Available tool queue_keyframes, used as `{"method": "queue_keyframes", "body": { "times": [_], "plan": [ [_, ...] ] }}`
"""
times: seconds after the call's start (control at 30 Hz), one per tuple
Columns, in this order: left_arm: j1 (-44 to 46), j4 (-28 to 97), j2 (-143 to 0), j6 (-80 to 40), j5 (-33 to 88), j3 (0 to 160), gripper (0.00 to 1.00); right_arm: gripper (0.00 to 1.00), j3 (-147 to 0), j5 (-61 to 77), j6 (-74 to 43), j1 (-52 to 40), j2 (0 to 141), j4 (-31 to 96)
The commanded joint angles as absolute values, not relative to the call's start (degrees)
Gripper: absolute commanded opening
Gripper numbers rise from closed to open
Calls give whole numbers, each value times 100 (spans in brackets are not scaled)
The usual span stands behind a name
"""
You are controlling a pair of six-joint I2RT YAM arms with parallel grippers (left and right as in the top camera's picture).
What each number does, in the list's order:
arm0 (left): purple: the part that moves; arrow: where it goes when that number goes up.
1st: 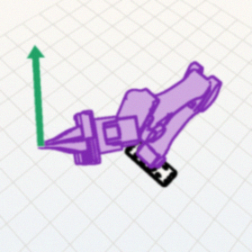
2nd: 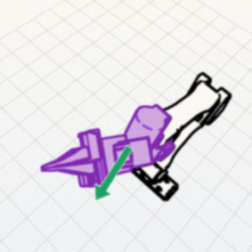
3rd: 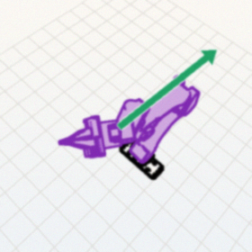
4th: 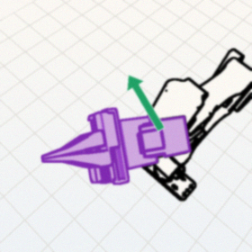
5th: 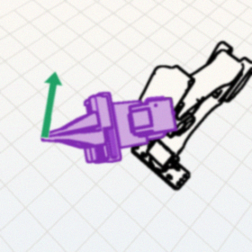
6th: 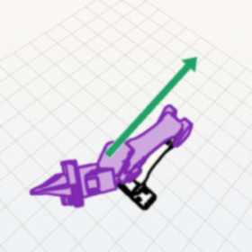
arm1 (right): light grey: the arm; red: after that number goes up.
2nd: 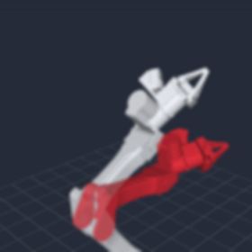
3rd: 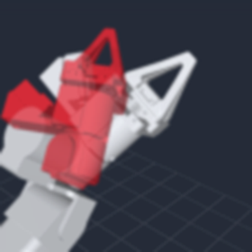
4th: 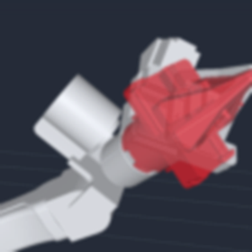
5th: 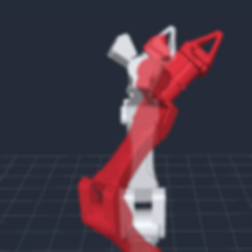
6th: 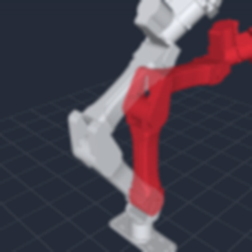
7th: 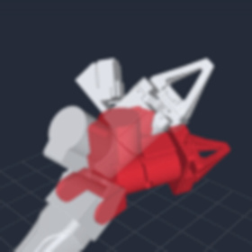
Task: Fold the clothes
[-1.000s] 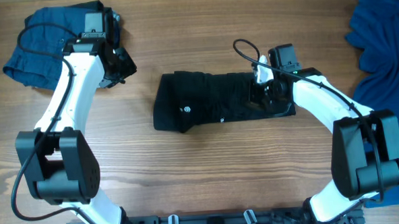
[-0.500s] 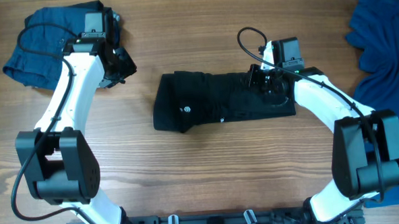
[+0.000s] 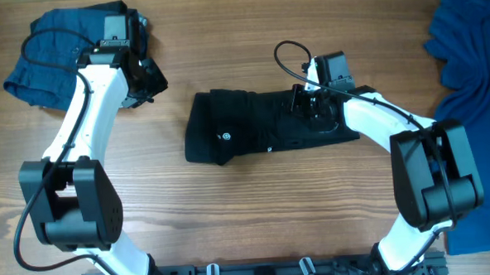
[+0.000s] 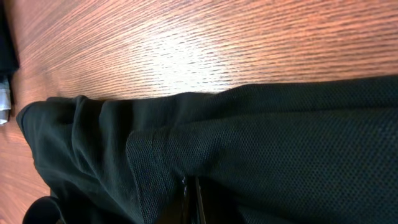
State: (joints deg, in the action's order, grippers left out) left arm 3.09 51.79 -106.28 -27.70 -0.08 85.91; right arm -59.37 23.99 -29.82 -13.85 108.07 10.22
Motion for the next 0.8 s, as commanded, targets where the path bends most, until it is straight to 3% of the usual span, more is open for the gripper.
{"method": "queue_keyframes", "body": {
  "times": [0.0,0.17,0.33,0.4,0.53,0.77],
  "plan": [
    [314,5168,-10630,-2722,40,8637,45,4,-6073,2556,-3041,-1341,10582,989],
    [314,5168,-10630,-2722,40,8637,44,6,-6093,2508,-2578,-1249,9985,1107],
    [314,5168,-10630,-2722,38,8637,45,9,-6093,2530,-1457,-506,9445,1979],
    [314,5166,-10630,-2722,40,8637,45,14,-6093,2526,-687,-84,9384,2453],
    [314,5166,-10630,-2722,38,8637,45,34,-6084,2392,788,694,9393,3218],
    [314,5164,-10630,-2724,40,8637,46,37,-5848,1925,1417,1037,9557,2967]
  ]
}}
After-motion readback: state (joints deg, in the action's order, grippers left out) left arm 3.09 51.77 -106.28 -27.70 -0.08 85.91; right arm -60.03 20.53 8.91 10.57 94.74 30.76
